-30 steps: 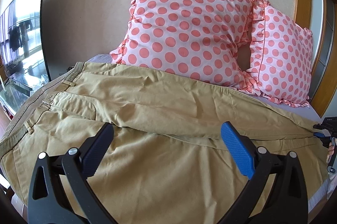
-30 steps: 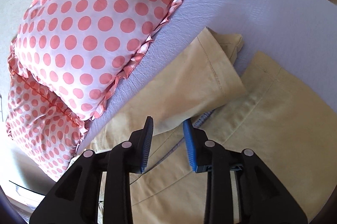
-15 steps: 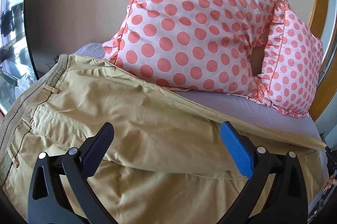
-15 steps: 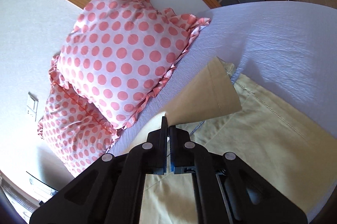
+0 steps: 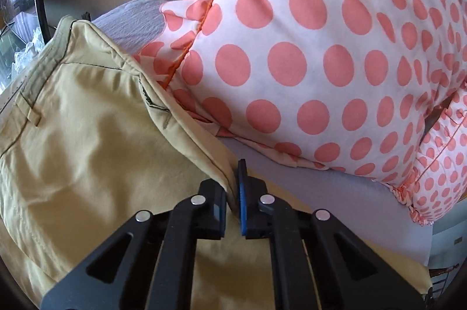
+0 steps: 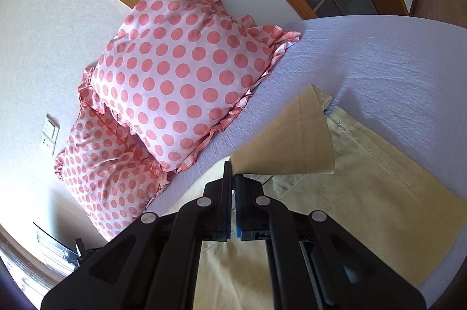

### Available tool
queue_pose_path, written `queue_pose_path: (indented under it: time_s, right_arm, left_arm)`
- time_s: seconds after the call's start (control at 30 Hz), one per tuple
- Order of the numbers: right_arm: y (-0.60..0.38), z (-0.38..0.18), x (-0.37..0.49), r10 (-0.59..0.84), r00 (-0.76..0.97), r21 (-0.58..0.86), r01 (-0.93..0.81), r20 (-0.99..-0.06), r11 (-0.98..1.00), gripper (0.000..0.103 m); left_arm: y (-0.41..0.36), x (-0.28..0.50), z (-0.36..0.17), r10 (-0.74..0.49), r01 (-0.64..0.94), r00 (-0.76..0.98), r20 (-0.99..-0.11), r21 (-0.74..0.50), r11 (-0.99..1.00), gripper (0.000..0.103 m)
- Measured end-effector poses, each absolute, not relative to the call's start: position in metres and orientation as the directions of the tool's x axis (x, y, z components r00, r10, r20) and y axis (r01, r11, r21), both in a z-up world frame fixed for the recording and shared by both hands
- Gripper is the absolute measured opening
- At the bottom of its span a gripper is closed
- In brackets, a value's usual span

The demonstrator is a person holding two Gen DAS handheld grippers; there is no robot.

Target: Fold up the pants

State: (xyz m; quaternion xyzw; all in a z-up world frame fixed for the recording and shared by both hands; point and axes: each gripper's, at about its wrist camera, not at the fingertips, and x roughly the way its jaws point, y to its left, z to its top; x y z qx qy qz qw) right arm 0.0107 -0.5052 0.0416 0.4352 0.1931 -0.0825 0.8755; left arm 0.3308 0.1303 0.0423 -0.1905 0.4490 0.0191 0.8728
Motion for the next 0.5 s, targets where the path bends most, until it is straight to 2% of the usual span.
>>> queue_pose_path:
  time_s: [0.2, 0.33, 0.5]
  right_arm:
    - [-0.518, 0.044, -0.020, -0.022, 0.916, 0.727, 0.333, -0.401, 0.601, 0.002]
    - [-0.521, 0.033, -0.039, -0.036, 0.902, 0.717, 0.366, -0.430, 0.593, 0.002]
    - [-0.523, 0.010, -0.056, -0.036, 0.870, 0.710, 0.424, -0.491, 0.562, 0.002]
  left_arm:
    - [0.141, 0.174, 0.101, -0.155, -0.086, 0.743, -0.651, -0.322, 0.943, 0.007]
    - [0.154, 0.076, 0.095, -0.178, -0.084, 0.740, -0.648, -0.352, 0.932, 0.008]
    - [0.159, 0.016, 0.064, -0.172, -0.124, 0.721, -0.671, -0.369, 0.921, 0.008]
